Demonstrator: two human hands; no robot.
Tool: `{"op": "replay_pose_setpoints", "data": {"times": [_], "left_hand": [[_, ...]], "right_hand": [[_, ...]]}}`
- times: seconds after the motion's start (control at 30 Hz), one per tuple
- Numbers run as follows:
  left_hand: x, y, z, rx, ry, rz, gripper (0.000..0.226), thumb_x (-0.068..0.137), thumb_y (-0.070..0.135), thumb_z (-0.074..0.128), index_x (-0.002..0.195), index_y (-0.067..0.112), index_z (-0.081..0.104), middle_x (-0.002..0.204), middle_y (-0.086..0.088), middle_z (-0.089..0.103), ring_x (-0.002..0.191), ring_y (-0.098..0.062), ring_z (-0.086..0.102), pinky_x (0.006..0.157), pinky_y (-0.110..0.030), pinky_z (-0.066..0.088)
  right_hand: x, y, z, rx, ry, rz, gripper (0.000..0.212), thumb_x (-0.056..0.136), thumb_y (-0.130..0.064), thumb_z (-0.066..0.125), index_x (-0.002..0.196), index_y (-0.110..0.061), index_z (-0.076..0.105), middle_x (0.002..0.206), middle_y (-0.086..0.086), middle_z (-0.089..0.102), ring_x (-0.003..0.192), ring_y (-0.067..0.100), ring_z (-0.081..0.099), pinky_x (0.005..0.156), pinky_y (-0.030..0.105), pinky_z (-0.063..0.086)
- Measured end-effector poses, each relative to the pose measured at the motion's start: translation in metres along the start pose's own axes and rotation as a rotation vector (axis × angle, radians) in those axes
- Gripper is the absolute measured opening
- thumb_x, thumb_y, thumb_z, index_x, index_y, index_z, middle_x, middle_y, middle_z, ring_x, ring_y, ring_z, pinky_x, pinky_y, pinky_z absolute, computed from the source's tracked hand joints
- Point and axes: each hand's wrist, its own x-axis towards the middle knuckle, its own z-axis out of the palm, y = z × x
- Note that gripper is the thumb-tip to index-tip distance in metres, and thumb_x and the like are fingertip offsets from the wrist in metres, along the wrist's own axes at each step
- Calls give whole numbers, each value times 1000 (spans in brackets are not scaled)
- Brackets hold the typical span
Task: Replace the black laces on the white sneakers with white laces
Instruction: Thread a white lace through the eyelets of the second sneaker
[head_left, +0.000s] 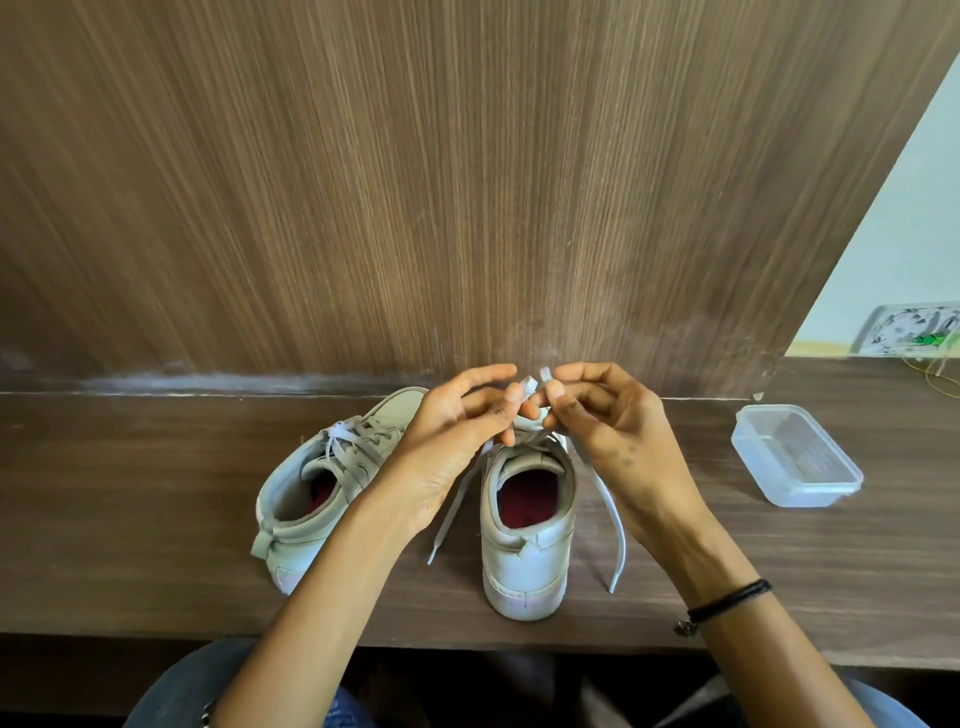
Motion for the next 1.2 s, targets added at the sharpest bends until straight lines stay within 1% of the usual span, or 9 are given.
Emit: {"op": "replay_pose_setpoints", "data": {"times": [0.13,0.3,0.43,0.53,0.67,0.83,1.0,1.13,1.2], "left_hand": [[0,1,-2,39,-87,3,29,92,29,66,119,18,70,91,3,75,69,-9,54,70,-17,45],[0,-1,-5,51,-122,-33,27,92,31,68,114,16,76,94,-1,75,82,-11,55,79,-15,47],[2,-4,-2,-13,-55,-43,28,91,28,71,115,14,77,108,-16,75,94,-19,56,80,-21,46],[2,-4,1,-79,-15,-44,22,91,22,71,108,10,79,102,-15,75,92,-20,57,75,-19,49],[2,-4,4,-132,41,-62,14,93,14,69,92,17,83,93,-6,77,92,-17,63,73,-18,50],[0,-1,7,-115,50,-33,14,94,19,70,99,15,82,95,-8,77,94,-19,68,82,-21,53],[-4,-8,9,207,80,234,24,96,21,70,118,12,77,105,0,79,108,-16,72,100,-35,54],[-5,-19,4,571,84,557,29,96,17,69,124,18,73,95,15,70,95,-3,67,85,-24,51],[-3,-19,1,772,86,726,31,96,17,66,126,16,72,92,10,66,88,-4,60,79,-30,50]], "right_hand": [[-2,-1,0,-165,-1,-23,19,97,-18,70,112,-10,63,93,4,80,90,18,77,90,39,60],[-3,0,2,-475,-42,-131,18,99,-18,68,115,-20,61,90,-14,79,93,-2,73,88,23,57],[-4,-3,2,-595,-93,-190,28,101,-8,61,124,-23,57,85,-16,78,89,-1,73,84,15,53],[-5,-4,2,-586,-98,-210,28,101,-4,61,123,-22,63,87,-14,78,90,-2,73,84,12,52],[-3,-3,2,-558,-37,-262,17,101,-20,67,116,-23,74,94,-15,78,90,0,74,86,20,57],[-4,-2,9,-338,17,-117,12,104,-26,62,106,-19,72,88,0,78,83,16,77,84,35,61],[3,4,9,-79,133,92,16,105,-15,56,104,-7,69,77,7,75,74,17,73,86,44,60],[5,5,10,-98,169,133,14,100,-11,60,98,-11,74,71,8,73,73,19,71,88,44,60],[5,4,10,-95,183,142,15,99,-7,61,96,-12,74,70,8,73,70,17,70,86,42,61]]}}
